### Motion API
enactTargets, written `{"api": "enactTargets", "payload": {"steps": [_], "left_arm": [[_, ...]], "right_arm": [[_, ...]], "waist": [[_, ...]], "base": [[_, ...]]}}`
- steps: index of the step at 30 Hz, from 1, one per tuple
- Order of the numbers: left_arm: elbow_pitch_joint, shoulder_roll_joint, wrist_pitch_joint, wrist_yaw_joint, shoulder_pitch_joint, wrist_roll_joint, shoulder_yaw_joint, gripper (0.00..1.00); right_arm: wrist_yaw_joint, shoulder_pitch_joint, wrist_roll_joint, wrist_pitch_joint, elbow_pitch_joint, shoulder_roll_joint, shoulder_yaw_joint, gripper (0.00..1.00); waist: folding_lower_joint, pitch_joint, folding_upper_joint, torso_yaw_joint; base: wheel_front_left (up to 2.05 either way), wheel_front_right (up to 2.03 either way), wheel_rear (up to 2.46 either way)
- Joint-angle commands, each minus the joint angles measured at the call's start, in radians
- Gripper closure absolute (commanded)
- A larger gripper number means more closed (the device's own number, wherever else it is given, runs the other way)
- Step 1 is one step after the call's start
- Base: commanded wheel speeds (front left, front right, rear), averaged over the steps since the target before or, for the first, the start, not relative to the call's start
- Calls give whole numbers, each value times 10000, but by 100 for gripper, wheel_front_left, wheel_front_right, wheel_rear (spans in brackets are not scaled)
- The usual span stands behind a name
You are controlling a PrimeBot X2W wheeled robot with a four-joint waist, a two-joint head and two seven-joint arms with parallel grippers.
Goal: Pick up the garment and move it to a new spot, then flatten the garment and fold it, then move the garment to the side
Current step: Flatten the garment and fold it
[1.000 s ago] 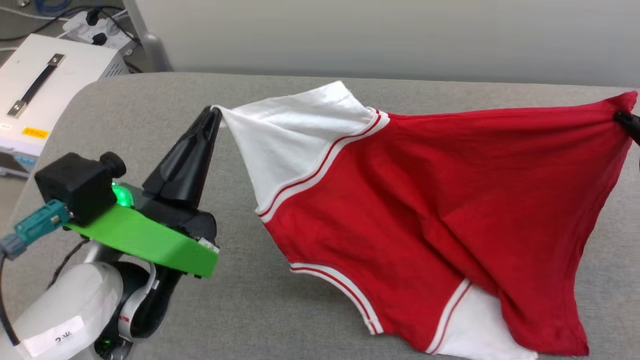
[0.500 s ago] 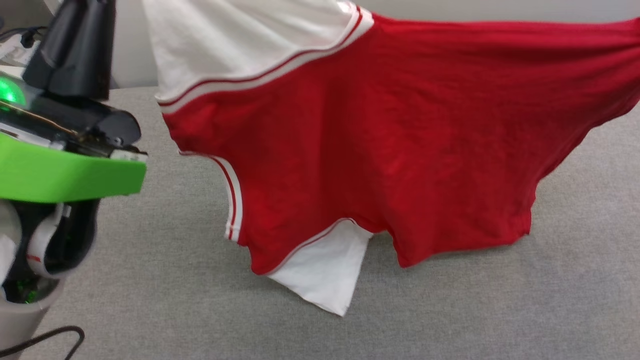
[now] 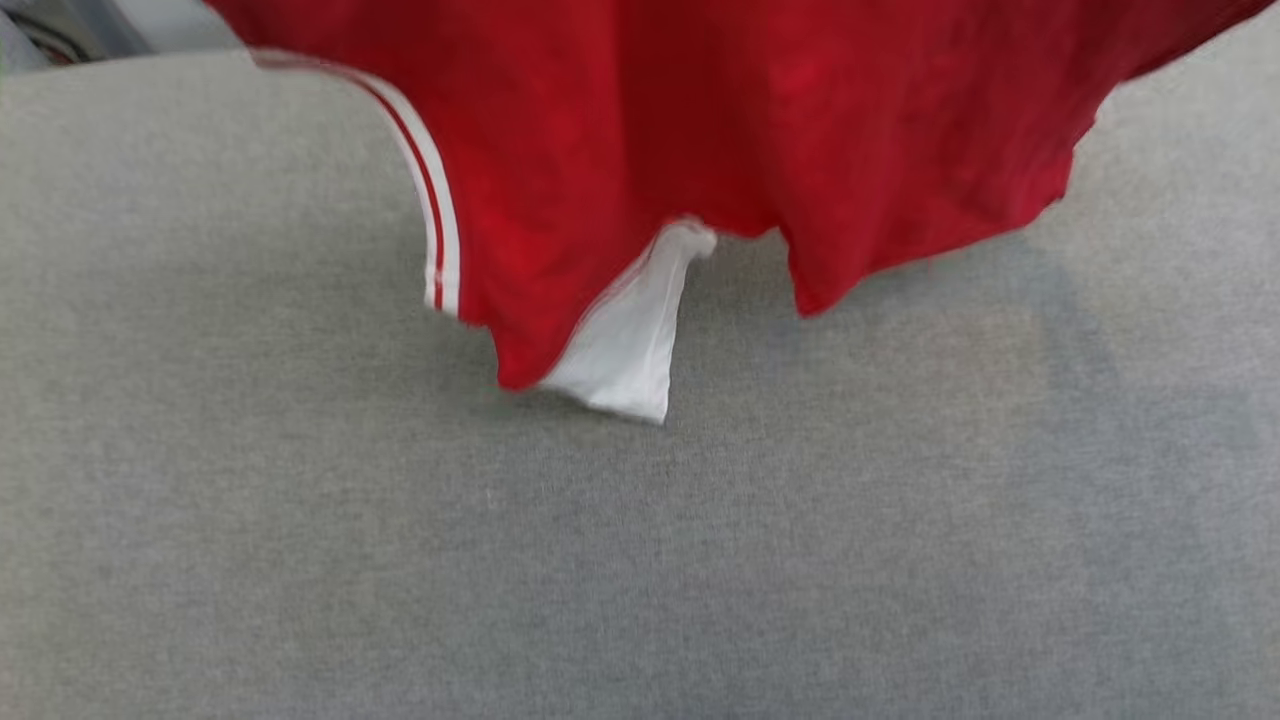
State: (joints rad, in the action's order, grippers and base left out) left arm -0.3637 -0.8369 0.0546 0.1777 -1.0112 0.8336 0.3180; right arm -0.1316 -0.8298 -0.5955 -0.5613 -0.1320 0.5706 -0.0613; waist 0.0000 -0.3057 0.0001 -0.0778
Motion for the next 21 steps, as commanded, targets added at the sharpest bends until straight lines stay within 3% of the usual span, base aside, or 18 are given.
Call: {"api": "enactTargets", "payload": {"steps": [1, 7, 12, 16, 21], "left_arm": [[327, -172, 106, -207, -594, -166, -42, 100], [1989, -295, 565, -1311, -2900, -621, 343, 100], [3845, 67, 541, -2278, -5364, -1489, 876, 100], [5641, 650, 297, -2696, -7260, -2261, 1427, 100], [7724, 1368, -481, -2897, -9294, -3007, 1860, 100]], "right_arm": [[9, -442, 202, 231, 199, 21, 37, 100], [9, -2206, 752, 1032, 1407, 88, 588, 100], [9, -3960, 1364, 1991, 2987, -160, 1026, 100], [9, -5280, 1888, 2818, 4285, -515, 1186, 100], [9, -6797, 2708, 3984, 5873, -1153, 939, 100]], "waist": [[0, -1196, -1, -105], [0, -2416, -1, -155], [0, -3220, -1, -294], [0, -3631, -1, -364], [0, -4040, -1, -413]], "base": [[0, 0, 0], [0, 0, 0], [0, 0, 0], [0, 0, 0], [0, 0, 0]]}}
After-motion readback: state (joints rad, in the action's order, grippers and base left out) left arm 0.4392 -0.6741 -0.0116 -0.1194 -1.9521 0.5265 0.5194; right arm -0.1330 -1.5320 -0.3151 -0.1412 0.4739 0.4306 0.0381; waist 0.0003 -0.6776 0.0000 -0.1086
